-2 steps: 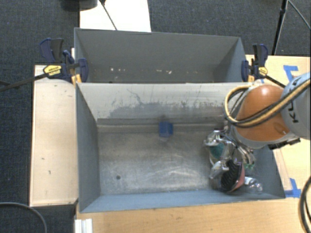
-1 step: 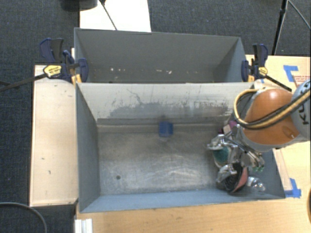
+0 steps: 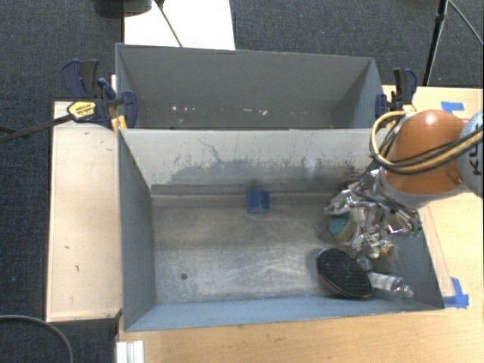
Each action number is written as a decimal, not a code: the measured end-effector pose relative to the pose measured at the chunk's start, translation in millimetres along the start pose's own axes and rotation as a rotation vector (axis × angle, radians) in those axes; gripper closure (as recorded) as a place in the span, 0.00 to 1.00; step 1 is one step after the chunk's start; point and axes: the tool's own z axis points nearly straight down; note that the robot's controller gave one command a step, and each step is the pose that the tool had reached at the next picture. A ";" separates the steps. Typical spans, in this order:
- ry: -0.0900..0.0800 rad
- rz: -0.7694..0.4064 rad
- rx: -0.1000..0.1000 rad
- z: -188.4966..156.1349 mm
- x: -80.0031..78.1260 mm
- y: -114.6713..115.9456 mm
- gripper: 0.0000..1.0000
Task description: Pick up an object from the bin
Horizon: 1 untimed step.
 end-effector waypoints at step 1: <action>0.002 0.005 -0.003 -0.5 -0.3 0.0 1.00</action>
Offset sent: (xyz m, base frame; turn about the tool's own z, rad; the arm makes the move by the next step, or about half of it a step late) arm 0.0000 0.0000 0.0000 0.0000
